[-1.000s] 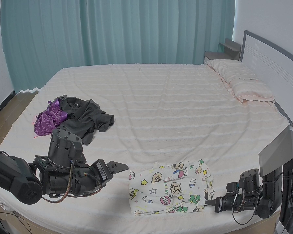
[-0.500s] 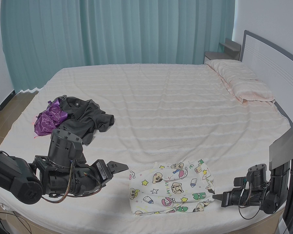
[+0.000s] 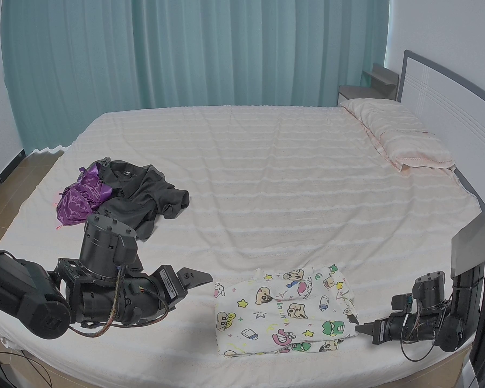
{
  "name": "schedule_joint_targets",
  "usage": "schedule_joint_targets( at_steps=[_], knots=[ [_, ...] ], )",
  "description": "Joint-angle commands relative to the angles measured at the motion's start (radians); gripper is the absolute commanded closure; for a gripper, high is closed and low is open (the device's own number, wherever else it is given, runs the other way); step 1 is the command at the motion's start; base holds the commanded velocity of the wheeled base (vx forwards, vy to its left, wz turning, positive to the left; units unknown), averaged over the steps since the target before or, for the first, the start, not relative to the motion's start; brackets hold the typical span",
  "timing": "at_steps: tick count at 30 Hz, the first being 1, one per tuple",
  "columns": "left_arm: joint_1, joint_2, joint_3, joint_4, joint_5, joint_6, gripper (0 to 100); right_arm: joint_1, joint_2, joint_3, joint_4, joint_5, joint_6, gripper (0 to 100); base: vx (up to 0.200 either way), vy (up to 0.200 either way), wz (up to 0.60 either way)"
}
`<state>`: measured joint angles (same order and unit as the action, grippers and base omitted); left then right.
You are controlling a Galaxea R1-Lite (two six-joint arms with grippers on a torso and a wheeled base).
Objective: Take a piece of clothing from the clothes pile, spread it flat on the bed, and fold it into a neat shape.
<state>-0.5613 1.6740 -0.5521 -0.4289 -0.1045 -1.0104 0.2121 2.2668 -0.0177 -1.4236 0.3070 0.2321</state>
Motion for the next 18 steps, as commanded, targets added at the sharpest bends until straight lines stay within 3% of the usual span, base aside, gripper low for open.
schedule_joint_targets(
  at_steps=[1,7,12,17,18],
  knots=[
    [0.000,0.001,0.000,-0.001,0.000,0.000,0,-0.014,0.003,0.016,-0.006,-0.002,-0.004,0,0.000,0.000,0.00],
    [0.001,0.001,-0.002,-0.001,0.000,-0.002,0,-0.046,-0.049,-0.018,-0.095,0.003,-0.011,0,0.000,0.000,0.00],
    [-0.002,0.010,0.001,-0.002,-0.003,-0.002,0,-0.031,0.014,-0.211,-0.044,-0.003,-0.008,0,0.000,0.000,0.00],
    [0.001,0.010,0.003,-0.002,-0.001,-0.002,0,-0.014,-0.030,-0.516,0.327,0.000,0.000,0,0.000,0.000,0.00],
    [0.001,0.010,0.003,-0.002,-0.001,-0.002,0,-0.014,-0.030,-0.516,0.327,0.000,0.000,0,0.000,0.000,0.00]
  ],
)
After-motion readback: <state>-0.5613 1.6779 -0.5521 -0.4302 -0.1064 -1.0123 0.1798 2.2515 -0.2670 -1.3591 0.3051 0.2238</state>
